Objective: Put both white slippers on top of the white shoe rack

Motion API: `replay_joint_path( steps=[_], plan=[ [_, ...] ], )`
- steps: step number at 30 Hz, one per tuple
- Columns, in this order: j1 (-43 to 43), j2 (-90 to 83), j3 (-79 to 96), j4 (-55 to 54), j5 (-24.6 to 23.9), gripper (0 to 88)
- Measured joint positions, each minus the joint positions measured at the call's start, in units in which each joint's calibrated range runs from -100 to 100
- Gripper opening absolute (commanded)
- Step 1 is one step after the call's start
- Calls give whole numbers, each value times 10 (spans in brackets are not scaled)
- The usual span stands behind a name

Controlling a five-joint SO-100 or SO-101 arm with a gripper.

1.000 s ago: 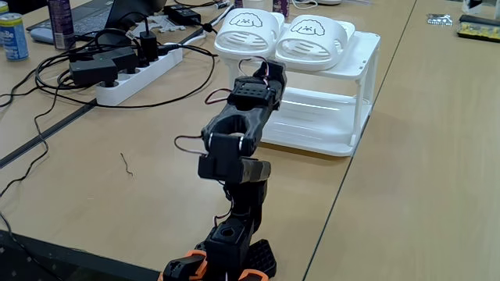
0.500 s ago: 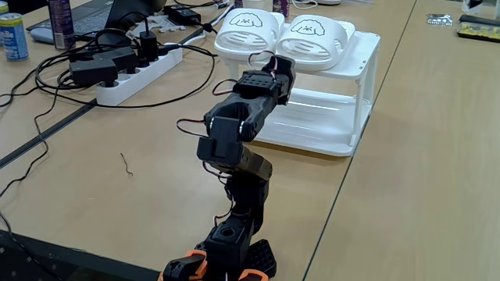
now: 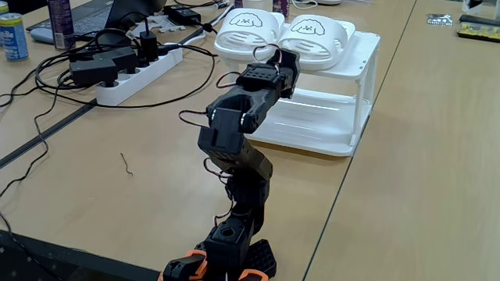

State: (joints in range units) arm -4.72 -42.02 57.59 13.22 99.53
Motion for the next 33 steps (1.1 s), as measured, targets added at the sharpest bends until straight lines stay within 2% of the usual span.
replay_joint_path(
  steps=[18,24,33],
  plan=[
    [0,37,-38,0,0,8],
    [0,-9,-35,0,0,8],
    [-89,-73,-26,0,0,8]
  ],
)
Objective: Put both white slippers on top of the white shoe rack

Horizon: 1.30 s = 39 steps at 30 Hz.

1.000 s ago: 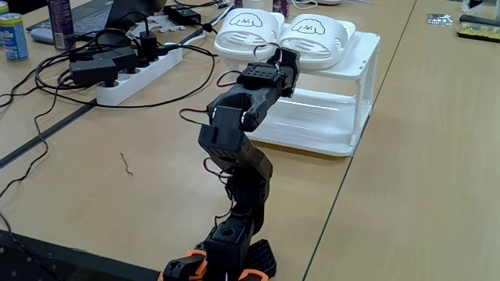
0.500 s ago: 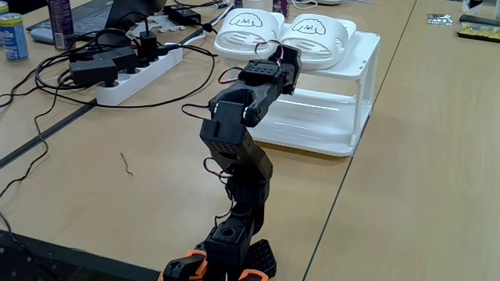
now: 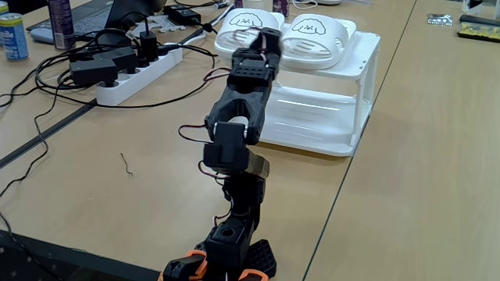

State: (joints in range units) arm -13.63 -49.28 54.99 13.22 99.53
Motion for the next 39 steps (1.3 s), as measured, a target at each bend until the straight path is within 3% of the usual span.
replay_joint_path(
  steps=[16,39],
  plan=[
    [-172,24,0,0,0,8],
    [-126,179,-73,0,0,8]
  ],
)
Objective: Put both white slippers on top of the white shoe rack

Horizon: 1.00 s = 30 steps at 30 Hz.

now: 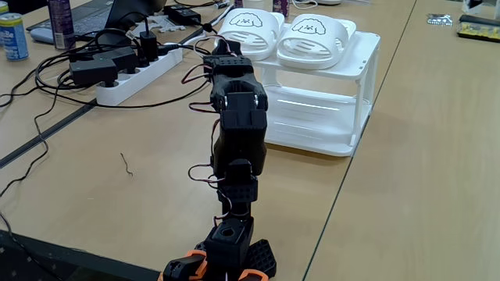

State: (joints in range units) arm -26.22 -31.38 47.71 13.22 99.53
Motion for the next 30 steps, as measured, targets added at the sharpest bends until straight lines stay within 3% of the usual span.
replay_joint_path(
  steps=[30],
  plan=[
    [17,82,-72,0,0,8]
  ],
)
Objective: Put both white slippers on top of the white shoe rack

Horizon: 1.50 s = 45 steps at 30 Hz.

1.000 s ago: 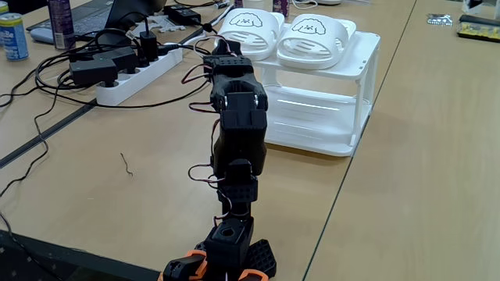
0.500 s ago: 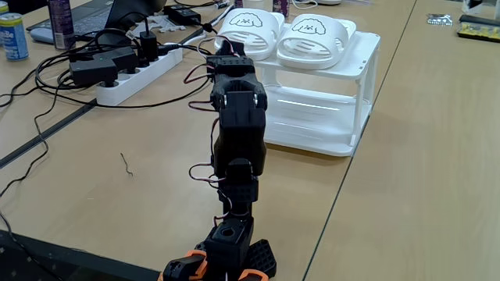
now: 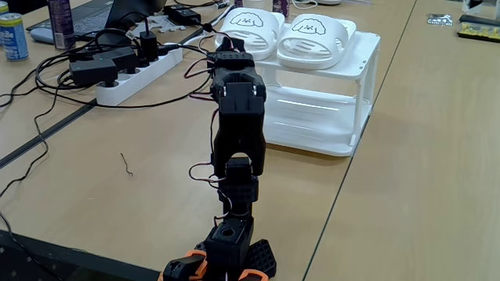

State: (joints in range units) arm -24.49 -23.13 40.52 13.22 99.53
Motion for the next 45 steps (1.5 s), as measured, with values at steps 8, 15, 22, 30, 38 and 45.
replay_joint_path(
  steps=[8,15,22,30,38,45],
  plan=[
    [0,15,-15,0,0,8],
    [0,15,-15,0,0,8],
    [16,-21,-15,0,0,8],
    [75,-195,101,0,0,8],
    [156,-435,336,-87,0,8],
    [195,-599,532,-272,0,8]
  ],
)
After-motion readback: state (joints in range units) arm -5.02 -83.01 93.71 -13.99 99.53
